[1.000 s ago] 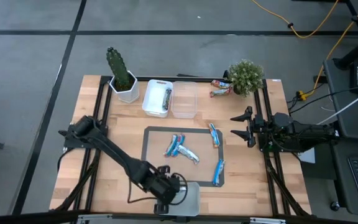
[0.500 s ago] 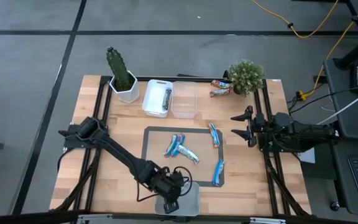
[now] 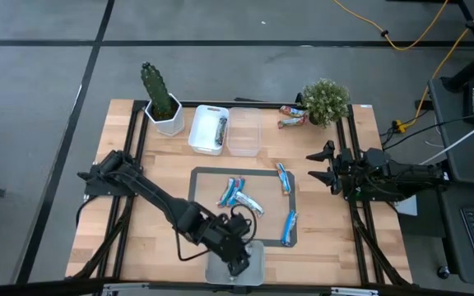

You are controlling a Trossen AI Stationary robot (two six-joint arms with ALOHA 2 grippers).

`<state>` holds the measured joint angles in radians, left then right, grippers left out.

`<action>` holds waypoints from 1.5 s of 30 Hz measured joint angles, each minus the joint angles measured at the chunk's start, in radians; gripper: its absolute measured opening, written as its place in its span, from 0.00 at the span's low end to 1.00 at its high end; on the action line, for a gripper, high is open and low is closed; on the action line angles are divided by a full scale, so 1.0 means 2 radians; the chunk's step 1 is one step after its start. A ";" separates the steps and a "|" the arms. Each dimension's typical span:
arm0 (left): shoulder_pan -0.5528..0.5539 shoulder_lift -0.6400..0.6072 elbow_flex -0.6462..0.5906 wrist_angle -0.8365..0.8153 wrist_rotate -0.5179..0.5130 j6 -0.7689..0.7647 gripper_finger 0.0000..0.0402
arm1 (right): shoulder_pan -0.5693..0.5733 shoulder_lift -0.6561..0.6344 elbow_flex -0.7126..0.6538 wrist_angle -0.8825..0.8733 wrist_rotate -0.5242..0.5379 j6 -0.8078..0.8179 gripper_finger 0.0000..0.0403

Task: Pick and place Granola Bars by type
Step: Put the red granola bar into the transparent bin

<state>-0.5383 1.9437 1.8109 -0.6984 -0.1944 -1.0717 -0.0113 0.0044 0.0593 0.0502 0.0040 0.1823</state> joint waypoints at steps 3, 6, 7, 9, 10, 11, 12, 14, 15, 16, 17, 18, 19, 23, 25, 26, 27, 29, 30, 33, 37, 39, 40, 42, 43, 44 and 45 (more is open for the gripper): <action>0.009 -0.008 0.028 -0.031 -0.030 0.013 0.53 | 0.000 0.000 0.000 0.007 0.001 0.022 0.69; 0.019 -0.017 0.052 -0.064 -0.060 0.053 0.51 | 0.000 0.000 0.000 0.038 0.013 0.052 0.69; 0.023 -0.022 0.058 -0.078 -0.072 0.069 0.50 | 0.000 0.000 0.000 0.047 0.013 0.052 0.69; 0.035 -0.032 0.065 -0.100 -0.100 0.095 0.50 | 0.000 0.000 0.000 0.069 0.013 0.049 0.69; 0.041 -0.039 0.068 -0.113 -0.116 0.106 0.49 | 0.000 0.000 0.000 0.081 0.013 0.049 0.69; 0.046 -0.046 0.069 -0.128 -0.136 0.116 0.49 | 0.000 0.000 0.000 0.090 0.014 0.050 0.69; 0.053 -0.054 0.069 -0.139 -0.155 0.127 0.49 | 0.000 0.000 0.000 0.098 0.014 0.051 0.69; 0.064 -0.069 0.069 -0.168 -0.198 0.144 0.48 | 0.000 0.000 0.000 0.117 0.014 0.052 0.69; 0.070 -0.075 0.069 -0.185 -0.218 0.151 0.48 | 0.000 0.000 0.000 0.126 0.014 0.052 0.69; 0.075 -0.082 0.069 -0.204 -0.238 0.157 0.48 | 0.000 0.000 0.000 0.130 0.014 0.052 0.69; 0.081 -0.088 0.069 -0.225 -0.259 0.161 0.47 | 0.000 0.000 0.000 0.133 0.014 0.053 0.69; 0.087 -0.093 0.069 -0.244 -0.279 0.164 0.47 | 0.000 0.000 0.000 0.137 0.013 0.059 0.69; 0.093 -0.099 0.069 -0.265 -0.298 0.165 0.47 | 0.000 0.000 0.000 0.139 0.010 0.075 0.69; 0.128 -0.111 0.069 -0.341 -0.339 0.163 0.47 | 0.000 0.000 0.000 0.134 -0.002 0.144 0.69; 0.151 -0.111 0.069 -0.375 -0.328 0.164 0.47 | 0.000 0.000 0.000 0.130 0.004 0.141 0.69; 0.163 -0.111 0.069 -0.391 -0.314 0.164 0.47 | 0.000 0.000 0.000 0.129 0.009 0.139 0.69; 0.175 -0.111 0.068 -0.404 -0.300 0.169 0.47 | 0.000 0.000 0.000 0.129 0.010 0.138 0.69; 0.197 -0.110 0.060 -0.412 -0.279 0.189 0.47 | 0.000 0.000 0.000 0.129 0.010 0.136 0.69; 0.206 -0.109 0.053 -0.411 -0.274 0.200 0.47 | 0.000 0.000 0.000 0.129 0.010 0.134 0.69; 0.229 -0.108 0.021 -0.384 -0.268 0.210 0.47 | 0.000 0.000 0.000 0.126 0.013 0.127 0.69; 0.247 -0.108 -0.037 -0.322 -0.238 0.209 0.47 | 0.000 0.000 0.000 0.122 0.014 0.127 0.69; 0.251 -0.108 -0.073 -0.278 -0.206 0.204 0.47 | 0.000 0.000 0.000 0.116 0.014 0.127 0.69; 0.251 -0.108 -0.093 -0.255 -0.187 0.199 0.46 | 0.000 0.000 0.000 0.113 0.015 0.127 0.69; 0.251 -0.108 -0.135 -0.201 -0.146 0.195 0.47 | 0.000 0.000 0.000 0.099 0.015 0.127 0.69; 0.251 -0.108 -0.156 -0.174 -0.127 0.194 0.47 | 0.000 0.000 0.000 0.092 0.015 0.127 0.69; 0.251 -0.108 -0.175 -0.149 -0.107 0.193 0.47 | 0.000 0.000 0.000 0.085 0.015 0.127 0.69; 0.250 -0.108 -0.194 -0.125 -0.088 0.189 0.48 | 0.000 0.000 0.000 0.078 0.015 0.128 0.69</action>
<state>-0.0376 1.7279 1.4237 -0.9493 -0.3697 -0.6932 -0.0113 0.0040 0.0593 0.2061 0.0341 0.4390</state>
